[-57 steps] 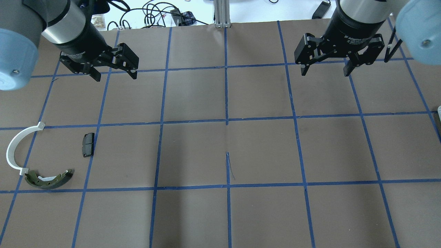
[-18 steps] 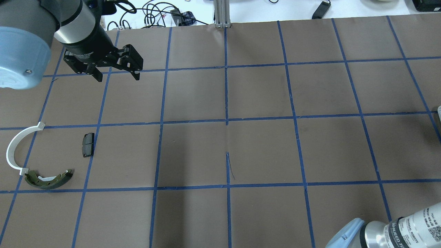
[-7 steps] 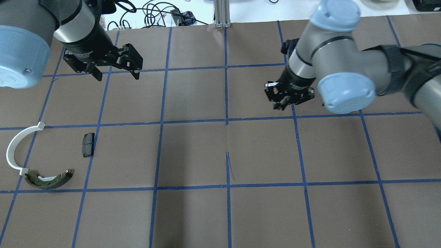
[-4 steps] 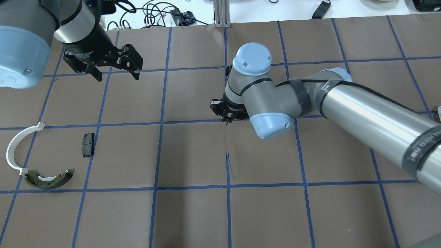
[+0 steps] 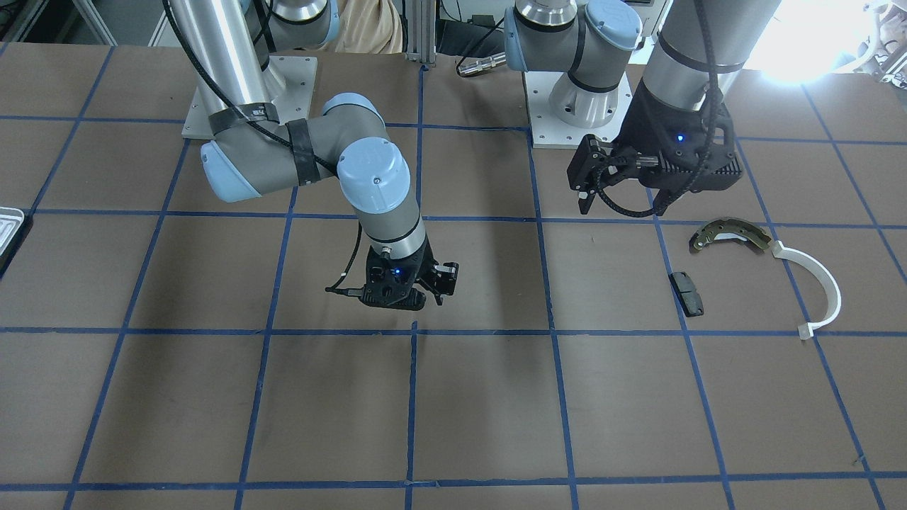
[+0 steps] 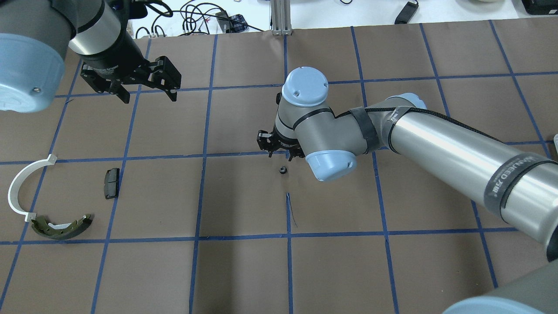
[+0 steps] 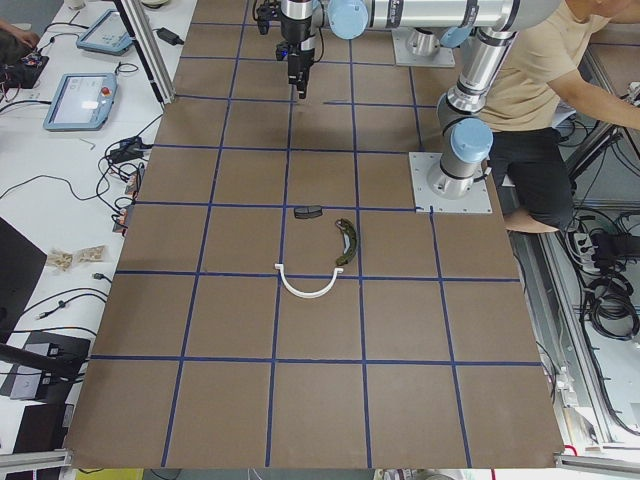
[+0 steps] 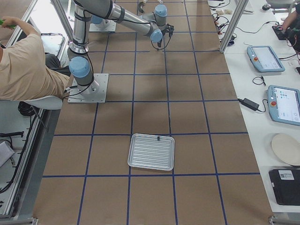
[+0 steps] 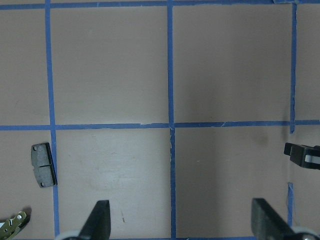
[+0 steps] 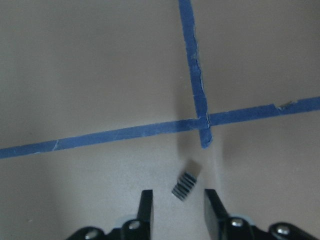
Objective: Place bearing gear from tray to pile
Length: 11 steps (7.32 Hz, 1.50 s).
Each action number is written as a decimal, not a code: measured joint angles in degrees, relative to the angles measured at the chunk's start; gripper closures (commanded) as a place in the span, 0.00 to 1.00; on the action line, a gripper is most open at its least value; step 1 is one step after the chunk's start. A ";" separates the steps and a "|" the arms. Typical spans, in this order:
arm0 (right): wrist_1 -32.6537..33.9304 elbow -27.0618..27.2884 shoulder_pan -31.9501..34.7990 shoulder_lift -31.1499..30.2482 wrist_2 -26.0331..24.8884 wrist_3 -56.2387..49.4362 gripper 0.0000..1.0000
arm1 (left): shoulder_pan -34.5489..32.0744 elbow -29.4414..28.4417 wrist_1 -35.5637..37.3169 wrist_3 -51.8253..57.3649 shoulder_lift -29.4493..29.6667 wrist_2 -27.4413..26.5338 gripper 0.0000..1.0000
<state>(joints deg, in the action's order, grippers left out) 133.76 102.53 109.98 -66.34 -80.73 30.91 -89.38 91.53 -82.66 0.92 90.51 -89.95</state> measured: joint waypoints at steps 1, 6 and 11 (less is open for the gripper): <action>-4.11 -1.44 -2.66 -2.61 -0.42 -2.94 0.00 | -0.02 0.17 -0.09 0.04 -0.27 0.00 0.00; -32.30 -7.41 -36.32 -17.78 -7.91 -54.49 0.00 | -8.71 1.43 5.97 -10.17 6.01 0.35 0.00; -22.43 -6.99 -69.50 -6.75 -10.92 -120.73 0.00 | -22.50 9.92 24.85 -18.45 19.25 4.27 0.00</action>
<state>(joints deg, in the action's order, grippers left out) 111.33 95.54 40.48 -73.09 -91.66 -89.83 -111.89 101.45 -57.81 -17.53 109.75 -85.68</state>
